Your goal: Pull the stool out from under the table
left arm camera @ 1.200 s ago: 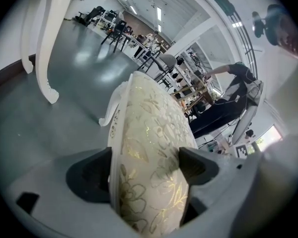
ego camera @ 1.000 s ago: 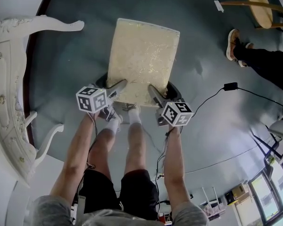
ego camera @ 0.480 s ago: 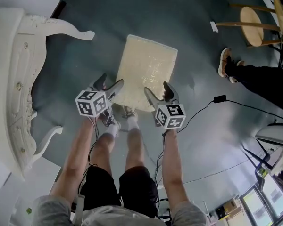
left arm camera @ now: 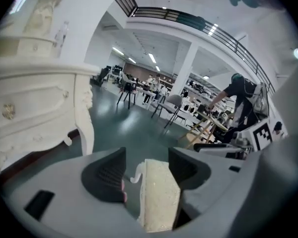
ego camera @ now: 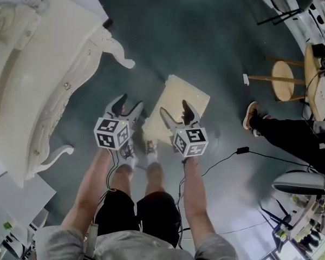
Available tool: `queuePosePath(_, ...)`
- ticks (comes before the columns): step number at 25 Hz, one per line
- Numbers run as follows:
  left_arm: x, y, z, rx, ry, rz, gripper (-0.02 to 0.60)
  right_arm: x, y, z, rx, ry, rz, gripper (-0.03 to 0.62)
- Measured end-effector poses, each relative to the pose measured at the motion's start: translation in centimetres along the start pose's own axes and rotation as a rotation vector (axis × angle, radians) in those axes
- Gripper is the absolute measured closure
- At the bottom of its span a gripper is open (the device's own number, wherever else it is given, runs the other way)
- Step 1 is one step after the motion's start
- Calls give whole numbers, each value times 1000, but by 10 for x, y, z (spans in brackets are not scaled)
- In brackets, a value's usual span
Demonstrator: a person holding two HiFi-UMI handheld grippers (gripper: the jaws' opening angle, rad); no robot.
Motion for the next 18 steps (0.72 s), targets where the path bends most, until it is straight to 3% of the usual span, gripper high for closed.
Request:
queuePosePath(9,28,-52,153,-194,-196,49,347,129,-105,16,-41,-159,240,194)
queuePosePath(18,46,-51,314,-378,-430,149,385,271,-169,40,-96,-359,467,272)
Point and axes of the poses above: the fingertips, and each gripper's own axes: z backward along the fingers, x to its left, y out of its underside, the point moved 5 cm from there along z, backward along the fingers, and after that the axes turned 14 degrees about x, right-handed, at the moved point
